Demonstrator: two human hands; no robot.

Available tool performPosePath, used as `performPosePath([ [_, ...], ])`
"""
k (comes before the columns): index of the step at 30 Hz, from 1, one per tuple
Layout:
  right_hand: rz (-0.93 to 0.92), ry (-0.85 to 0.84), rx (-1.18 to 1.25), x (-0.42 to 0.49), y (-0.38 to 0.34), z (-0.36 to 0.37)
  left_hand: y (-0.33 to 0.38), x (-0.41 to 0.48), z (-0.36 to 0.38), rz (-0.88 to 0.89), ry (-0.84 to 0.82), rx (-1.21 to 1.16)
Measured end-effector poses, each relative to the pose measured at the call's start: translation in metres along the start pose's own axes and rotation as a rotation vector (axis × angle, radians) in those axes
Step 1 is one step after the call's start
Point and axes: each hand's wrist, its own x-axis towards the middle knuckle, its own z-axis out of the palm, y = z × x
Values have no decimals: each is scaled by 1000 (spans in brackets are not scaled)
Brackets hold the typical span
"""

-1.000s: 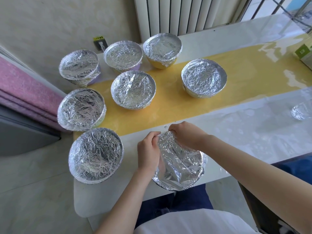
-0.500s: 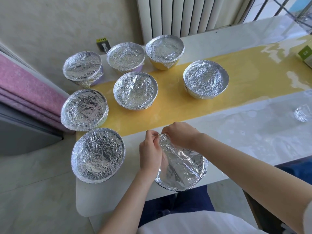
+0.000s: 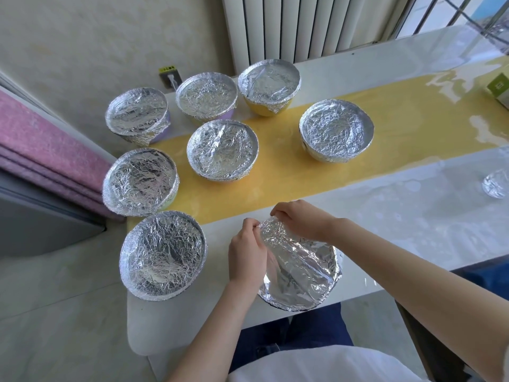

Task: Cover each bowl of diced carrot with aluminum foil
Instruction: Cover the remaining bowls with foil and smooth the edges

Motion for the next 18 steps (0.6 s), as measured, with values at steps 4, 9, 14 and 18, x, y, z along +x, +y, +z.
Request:
performPosePath([
  [4, 19, 54, 70, -7, 9, 0, -3, -17, -2, -2, -26, -9],
  [9, 1, 87, 53, -9, 11, 4, -7, -14, 2, -5, -69, -97],
  [14, -20, 138, 38, -9, 15, 10, -7, 1, 10, -42, -24, -193],
  [18, -10, 110, -20, -7, 15, 7, -5, 2, 12, -56, -6, -167],
])
